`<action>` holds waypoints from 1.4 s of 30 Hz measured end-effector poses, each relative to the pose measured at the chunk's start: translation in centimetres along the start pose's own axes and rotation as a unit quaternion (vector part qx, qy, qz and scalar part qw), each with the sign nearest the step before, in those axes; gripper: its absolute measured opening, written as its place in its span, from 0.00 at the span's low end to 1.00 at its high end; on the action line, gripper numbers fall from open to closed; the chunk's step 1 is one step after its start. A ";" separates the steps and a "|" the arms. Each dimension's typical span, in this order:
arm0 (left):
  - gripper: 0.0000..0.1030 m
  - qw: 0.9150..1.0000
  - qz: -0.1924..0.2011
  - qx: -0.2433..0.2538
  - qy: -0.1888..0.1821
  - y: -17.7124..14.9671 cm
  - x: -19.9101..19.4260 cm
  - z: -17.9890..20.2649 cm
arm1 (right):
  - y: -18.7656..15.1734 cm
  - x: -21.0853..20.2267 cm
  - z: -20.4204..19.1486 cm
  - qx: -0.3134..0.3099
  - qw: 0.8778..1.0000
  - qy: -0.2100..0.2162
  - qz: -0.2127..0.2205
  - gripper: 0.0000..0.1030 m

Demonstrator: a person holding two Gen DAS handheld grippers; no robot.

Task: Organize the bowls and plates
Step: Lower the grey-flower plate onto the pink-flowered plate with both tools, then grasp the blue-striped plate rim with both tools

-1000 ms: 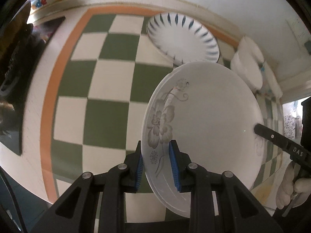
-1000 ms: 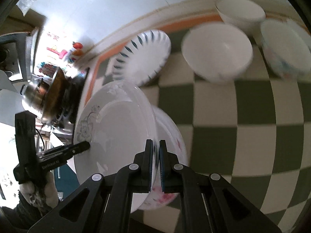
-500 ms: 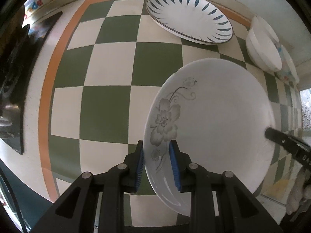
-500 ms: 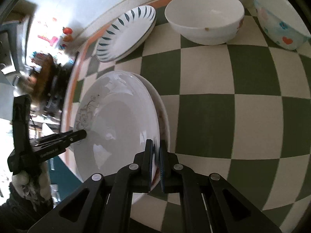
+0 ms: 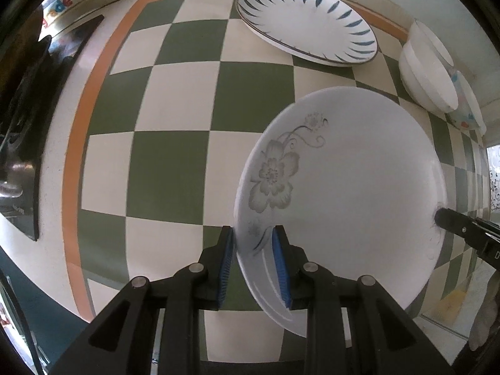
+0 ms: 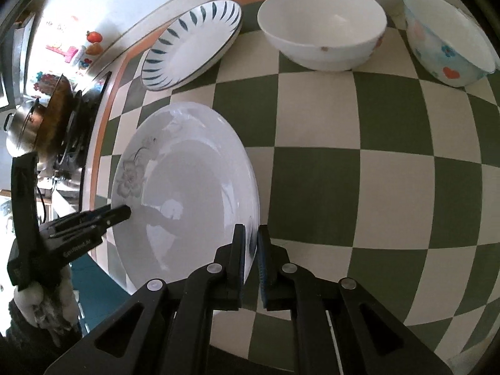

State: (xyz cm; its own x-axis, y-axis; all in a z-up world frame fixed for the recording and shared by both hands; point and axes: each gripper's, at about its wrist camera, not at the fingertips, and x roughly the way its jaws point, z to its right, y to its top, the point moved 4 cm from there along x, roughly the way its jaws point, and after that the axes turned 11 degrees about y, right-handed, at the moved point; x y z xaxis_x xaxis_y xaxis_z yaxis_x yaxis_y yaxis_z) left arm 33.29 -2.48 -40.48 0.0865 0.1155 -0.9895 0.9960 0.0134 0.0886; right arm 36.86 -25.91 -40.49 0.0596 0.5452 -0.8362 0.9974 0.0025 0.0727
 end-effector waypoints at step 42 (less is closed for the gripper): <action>0.13 0.995 -0.046 0.005 -0.094 23.6 4.5 -1.6 | 28.1 7.1 0.3 0.042 0.996 -0.041 -0.062 0.12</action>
State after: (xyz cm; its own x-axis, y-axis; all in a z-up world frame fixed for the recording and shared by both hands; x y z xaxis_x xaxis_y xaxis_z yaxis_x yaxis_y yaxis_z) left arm 57.12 -0.04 -42.69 -0.0025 -0.0734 -0.9973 1.0000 0.0061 -0.0029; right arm 65.36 -22.21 -44.56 -0.0653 0.4741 -0.8780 0.9970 -0.0055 -0.0771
